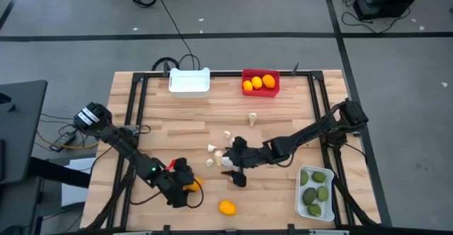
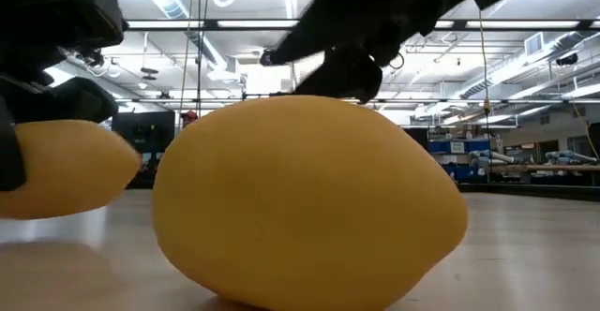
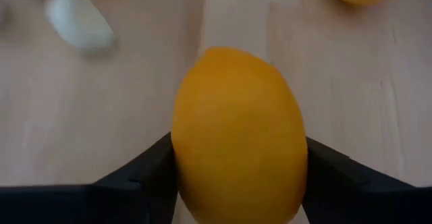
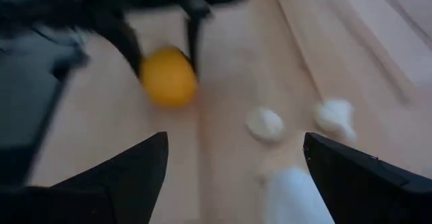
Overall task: Sort produce into baskets
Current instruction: Put the yellow lemon into the red bin
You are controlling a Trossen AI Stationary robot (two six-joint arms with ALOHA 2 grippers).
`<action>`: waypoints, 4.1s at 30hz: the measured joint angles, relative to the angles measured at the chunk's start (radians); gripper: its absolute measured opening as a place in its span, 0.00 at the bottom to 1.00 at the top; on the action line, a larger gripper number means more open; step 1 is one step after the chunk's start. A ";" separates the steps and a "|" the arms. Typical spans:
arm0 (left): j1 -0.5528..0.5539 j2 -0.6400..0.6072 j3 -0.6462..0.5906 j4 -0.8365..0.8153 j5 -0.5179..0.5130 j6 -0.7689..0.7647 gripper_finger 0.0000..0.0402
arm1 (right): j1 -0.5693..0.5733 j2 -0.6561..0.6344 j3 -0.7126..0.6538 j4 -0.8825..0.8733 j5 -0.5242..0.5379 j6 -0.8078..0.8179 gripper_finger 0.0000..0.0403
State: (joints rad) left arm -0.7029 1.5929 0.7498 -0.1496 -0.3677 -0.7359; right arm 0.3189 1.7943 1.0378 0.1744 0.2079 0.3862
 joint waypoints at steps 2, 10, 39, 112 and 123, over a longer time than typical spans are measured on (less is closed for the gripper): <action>0.012 0.000 0.015 0.005 -0.049 0.053 0.60 | 0.011 0.004 -0.030 0.078 -0.001 -0.020 0.87; 0.090 0.000 0.080 0.183 -0.243 0.433 0.65 | 0.018 0.004 -0.060 0.239 -0.026 0.121 0.87; 0.200 -0.010 0.123 0.068 -0.245 0.536 0.84 | -0.077 -0.013 -0.060 0.069 0.121 0.133 0.60; 0.119 0.444 0.130 0.915 0.228 0.604 0.74 | -0.188 -0.341 -0.060 -0.741 0.245 0.265 0.89; 0.120 0.428 0.131 0.920 0.051 0.630 0.43 | -0.025 -0.340 -0.104 -0.608 0.229 0.384 0.89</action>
State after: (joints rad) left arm -0.5827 2.0213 0.8806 0.7704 -0.3164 -0.1063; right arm 0.2936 1.4540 0.9338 -0.4341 0.4366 0.7705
